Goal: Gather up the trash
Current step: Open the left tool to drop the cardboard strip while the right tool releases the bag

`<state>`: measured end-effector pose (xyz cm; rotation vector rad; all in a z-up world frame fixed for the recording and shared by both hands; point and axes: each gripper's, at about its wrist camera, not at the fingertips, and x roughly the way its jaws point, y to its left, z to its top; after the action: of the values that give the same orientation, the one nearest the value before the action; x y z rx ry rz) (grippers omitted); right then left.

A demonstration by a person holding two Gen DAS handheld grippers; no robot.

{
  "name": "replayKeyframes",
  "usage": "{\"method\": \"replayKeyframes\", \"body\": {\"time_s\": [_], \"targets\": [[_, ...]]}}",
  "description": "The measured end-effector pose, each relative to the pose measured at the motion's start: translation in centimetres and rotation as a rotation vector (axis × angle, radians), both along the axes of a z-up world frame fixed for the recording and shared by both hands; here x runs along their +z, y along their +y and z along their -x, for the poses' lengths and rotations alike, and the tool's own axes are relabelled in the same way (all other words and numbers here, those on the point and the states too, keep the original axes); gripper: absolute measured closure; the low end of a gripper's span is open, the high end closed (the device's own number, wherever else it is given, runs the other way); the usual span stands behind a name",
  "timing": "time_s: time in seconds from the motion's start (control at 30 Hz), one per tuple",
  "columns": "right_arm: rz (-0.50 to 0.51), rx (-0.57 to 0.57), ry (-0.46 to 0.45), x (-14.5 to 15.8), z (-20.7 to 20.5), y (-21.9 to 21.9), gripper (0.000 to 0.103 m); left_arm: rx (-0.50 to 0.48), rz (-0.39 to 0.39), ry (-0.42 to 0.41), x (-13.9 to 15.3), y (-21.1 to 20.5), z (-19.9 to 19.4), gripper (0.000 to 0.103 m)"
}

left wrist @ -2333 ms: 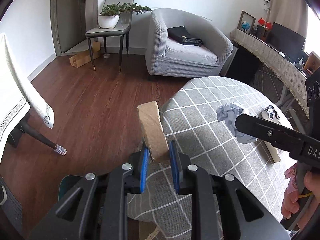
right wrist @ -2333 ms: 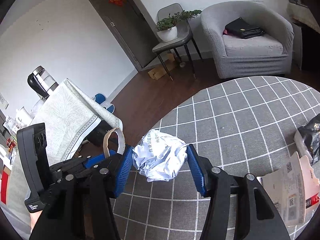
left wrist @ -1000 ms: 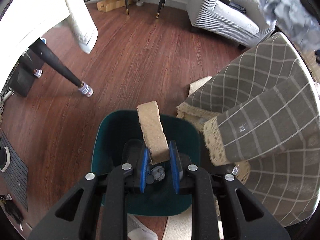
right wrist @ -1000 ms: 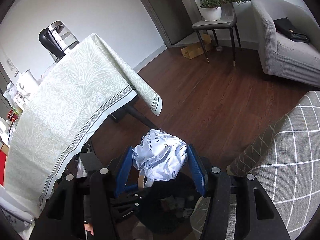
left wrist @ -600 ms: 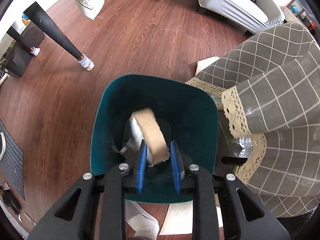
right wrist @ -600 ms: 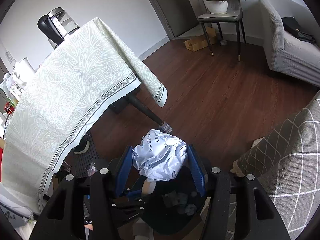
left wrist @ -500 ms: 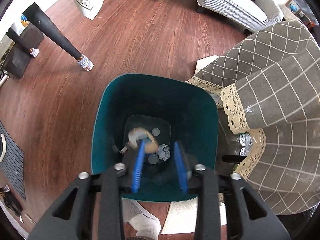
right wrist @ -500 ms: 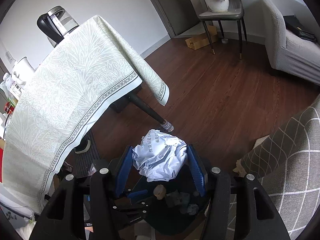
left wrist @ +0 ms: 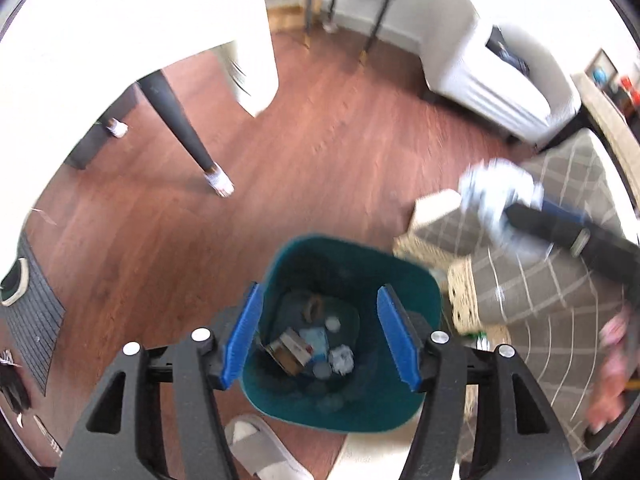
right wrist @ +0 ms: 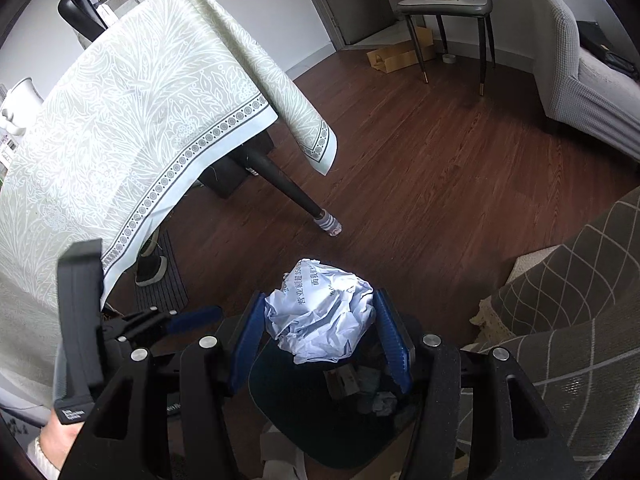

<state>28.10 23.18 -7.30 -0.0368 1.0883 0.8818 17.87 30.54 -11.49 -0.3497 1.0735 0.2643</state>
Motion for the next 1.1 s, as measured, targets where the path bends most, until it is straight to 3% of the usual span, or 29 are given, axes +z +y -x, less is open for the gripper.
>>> {"method": "replayKeyframes", "body": {"time_s": [0.13,0.37,0.73,0.93,1.1], "targets": [[0.031,0.033,0.008,-1.5,1.0,1.0,0.048,0.047,-0.005,-0.074,2.2,1.1,0.4,0.039],[0.094,0.075,0.025,-4.2,2.5,2.1,0.048,0.082,-0.089,-0.159,5.7,1.3,0.9,0.039],[0.188,0.141,0.081,-8.9,4.8,3.0,0.047,0.067,-0.077,-0.255,8.6,0.5,0.5,0.04],[0.239,0.168,0.093,-10.7,5.8,3.4,0.047,0.043,-0.089,-0.289,9.9,-0.8,0.2,0.046],[0.27,0.176,0.098,-11.7,6.3,3.3,0.045,0.01,-0.112,-0.282,10.2,-1.8,0.0,0.06]]}}
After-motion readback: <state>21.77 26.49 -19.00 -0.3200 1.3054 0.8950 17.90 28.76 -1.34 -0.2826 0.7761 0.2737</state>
